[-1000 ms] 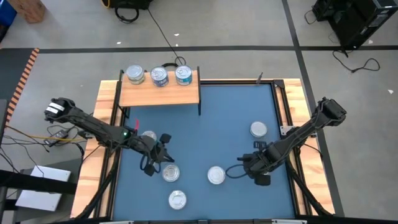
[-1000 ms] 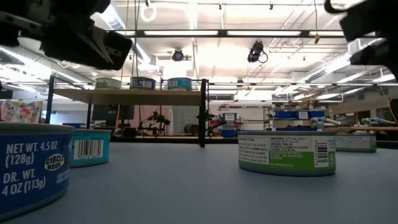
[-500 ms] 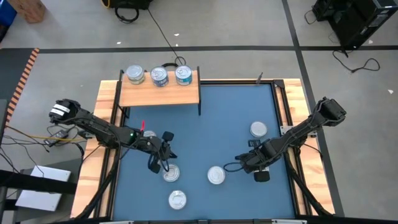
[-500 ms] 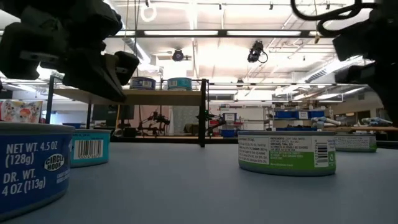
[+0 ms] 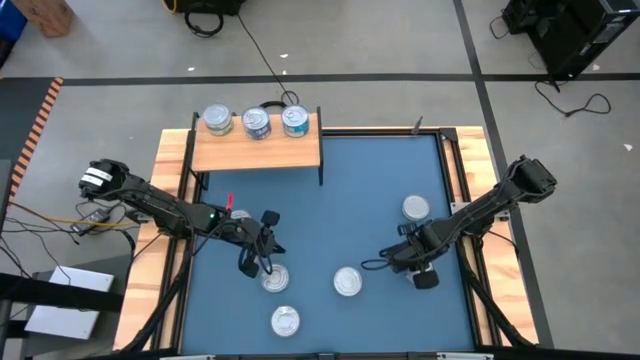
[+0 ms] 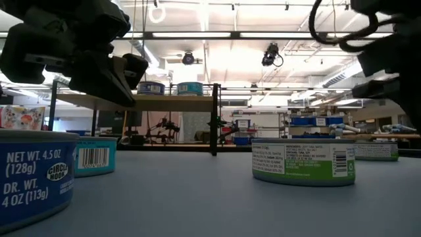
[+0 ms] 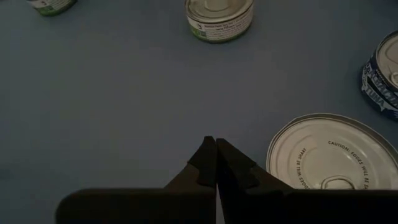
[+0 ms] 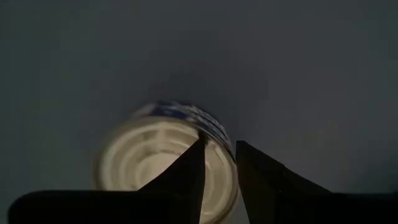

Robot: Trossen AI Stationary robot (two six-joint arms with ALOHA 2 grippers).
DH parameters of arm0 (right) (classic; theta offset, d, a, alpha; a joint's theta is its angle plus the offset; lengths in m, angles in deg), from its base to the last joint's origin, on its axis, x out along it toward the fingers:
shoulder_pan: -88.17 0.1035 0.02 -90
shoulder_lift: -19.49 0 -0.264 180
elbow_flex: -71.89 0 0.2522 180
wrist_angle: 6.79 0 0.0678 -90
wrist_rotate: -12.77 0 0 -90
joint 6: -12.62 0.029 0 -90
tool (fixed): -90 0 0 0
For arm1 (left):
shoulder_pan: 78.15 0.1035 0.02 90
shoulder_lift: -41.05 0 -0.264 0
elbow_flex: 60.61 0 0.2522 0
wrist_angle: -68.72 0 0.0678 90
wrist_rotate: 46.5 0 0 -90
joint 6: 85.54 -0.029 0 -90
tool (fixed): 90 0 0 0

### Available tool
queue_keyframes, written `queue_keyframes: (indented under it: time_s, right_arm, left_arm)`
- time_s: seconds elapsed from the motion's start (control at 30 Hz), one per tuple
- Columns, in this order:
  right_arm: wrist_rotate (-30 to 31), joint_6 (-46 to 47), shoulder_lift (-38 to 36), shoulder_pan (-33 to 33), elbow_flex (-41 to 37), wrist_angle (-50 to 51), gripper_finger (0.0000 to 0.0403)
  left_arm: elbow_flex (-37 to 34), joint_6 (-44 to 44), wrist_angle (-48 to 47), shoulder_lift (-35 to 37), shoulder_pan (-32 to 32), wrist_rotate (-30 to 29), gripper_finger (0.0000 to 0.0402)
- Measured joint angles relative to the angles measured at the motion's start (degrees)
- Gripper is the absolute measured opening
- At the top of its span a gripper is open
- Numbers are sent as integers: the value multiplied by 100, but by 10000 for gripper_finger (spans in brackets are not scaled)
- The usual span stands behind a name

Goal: Stack canned seafood by type on shelf
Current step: Put the blue tuna can on the shelf aligned with the other blue tuna cans

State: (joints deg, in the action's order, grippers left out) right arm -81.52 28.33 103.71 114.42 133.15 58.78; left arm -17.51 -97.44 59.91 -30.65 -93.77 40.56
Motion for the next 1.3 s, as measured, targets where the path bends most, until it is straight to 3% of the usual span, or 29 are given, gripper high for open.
queue_keyframes:
  time_s: [0.27, 0.6, 0.83, 1.07, 1.3]
  right_arm:
    - [-17, -171, -20, -175, -147, -222, 91]
    - [128, 355, -12, -598, -142, -621, 7]
    - [381, 1477, -7, -1011, -146, -748, 4]
    - [1254, 3098, 2, -1439, -157, -691, 2]
    - [1721, 3798, 16, -1496, -174, -1026, 1]
  left_arm:
    - [-2, -1, -4, 0, 0, 0, 4]
    - [-2, 2, 4, 2, 0, 0, 4]
    - [-7, 9, 46, 2, 0, 0, 4]
    - [-7, 17, 159, 2, 0, -2, 4]
    - [-7, 158, 164, 2, -2, -197, 4]
